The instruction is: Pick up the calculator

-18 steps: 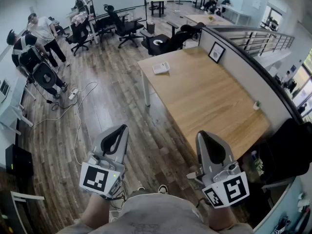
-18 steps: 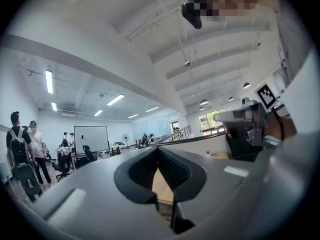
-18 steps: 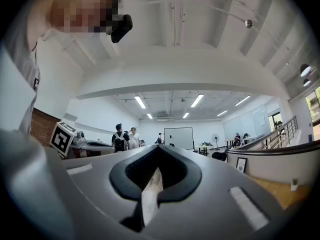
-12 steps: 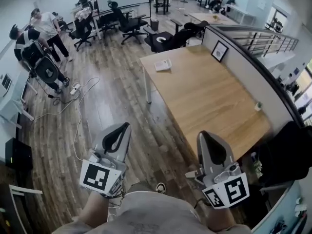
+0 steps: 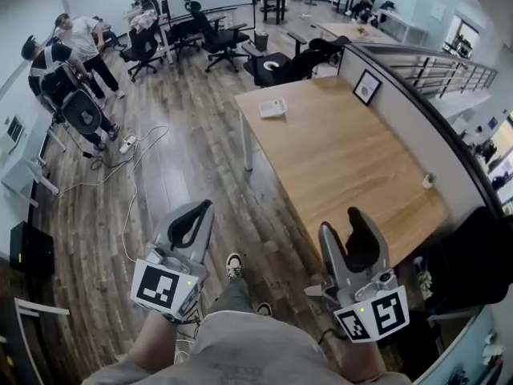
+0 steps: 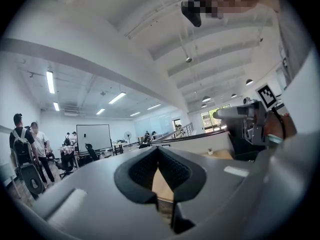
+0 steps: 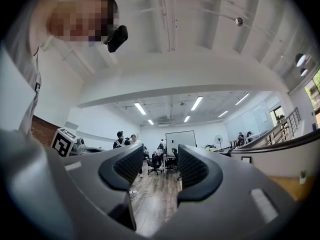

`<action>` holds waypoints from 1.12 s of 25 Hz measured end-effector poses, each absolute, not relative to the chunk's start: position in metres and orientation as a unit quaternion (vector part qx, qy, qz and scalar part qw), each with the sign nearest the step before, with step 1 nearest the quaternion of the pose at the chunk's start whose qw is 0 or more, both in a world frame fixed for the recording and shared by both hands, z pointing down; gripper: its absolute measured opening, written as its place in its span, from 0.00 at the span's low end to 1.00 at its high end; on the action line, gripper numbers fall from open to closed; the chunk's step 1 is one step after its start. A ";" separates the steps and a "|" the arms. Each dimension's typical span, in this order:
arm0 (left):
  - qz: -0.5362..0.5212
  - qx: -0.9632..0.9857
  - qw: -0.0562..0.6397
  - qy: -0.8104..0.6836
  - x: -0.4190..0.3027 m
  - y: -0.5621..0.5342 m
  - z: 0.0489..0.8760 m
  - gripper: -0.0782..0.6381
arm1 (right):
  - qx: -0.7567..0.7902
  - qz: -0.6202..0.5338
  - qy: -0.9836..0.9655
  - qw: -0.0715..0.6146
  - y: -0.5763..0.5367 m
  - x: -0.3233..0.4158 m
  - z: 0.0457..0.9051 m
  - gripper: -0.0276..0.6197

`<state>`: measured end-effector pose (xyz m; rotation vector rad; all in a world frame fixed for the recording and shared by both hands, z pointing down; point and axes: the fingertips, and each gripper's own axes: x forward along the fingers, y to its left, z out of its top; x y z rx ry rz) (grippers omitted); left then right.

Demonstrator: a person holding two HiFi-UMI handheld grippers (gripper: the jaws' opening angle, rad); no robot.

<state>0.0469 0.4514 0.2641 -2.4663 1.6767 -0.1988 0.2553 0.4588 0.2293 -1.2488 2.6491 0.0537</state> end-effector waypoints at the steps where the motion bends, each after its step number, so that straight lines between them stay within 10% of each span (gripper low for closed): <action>1: -0.065 -0.823 0.077 0.560 0.045 0.448 0.264 0.11 | -0.424 0.020 0.900 0.104 0.456 0.253 0.229 0.35; 28: -0.071 -0.848 0.046 0.523 -0.100 0.149 0.284 0.11 | -0.450 -0.083 0.889 0.028 0.139 0.098 0.277 0.35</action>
